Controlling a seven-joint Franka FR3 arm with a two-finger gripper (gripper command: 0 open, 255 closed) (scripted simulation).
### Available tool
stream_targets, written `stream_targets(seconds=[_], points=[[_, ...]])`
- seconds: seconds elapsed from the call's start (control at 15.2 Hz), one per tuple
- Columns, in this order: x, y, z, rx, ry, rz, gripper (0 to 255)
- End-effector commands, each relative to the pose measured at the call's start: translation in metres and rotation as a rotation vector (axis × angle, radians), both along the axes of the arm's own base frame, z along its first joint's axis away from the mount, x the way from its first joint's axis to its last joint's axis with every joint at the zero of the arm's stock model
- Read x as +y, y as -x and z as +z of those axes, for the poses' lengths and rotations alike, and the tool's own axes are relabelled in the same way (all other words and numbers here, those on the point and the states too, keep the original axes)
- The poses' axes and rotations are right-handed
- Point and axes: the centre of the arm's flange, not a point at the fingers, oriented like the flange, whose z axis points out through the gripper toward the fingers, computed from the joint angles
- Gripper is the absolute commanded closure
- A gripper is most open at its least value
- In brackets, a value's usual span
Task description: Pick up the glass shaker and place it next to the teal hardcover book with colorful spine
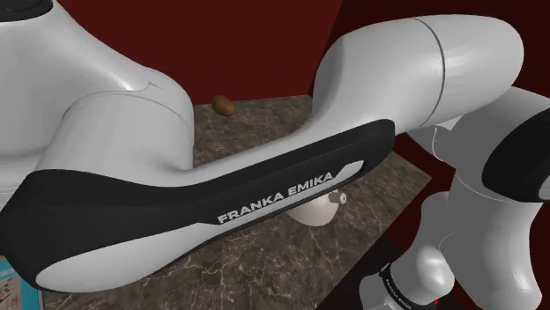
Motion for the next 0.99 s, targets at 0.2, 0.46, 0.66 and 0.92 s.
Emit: stream_targets(seconds=[0.2,0.46,0.66,0.92], points=[[-0.001,0.000,-0.027,0.000,-0.001,0.000,255],[-0.001,0.000,-0.048,0.000,-0.001,0.000,255],[-0.001,0.000,-0.064,0.000,-0.001,0.000,255],[-0.001,0.000,-0.076,0.000,-0.001,0.000,255]])
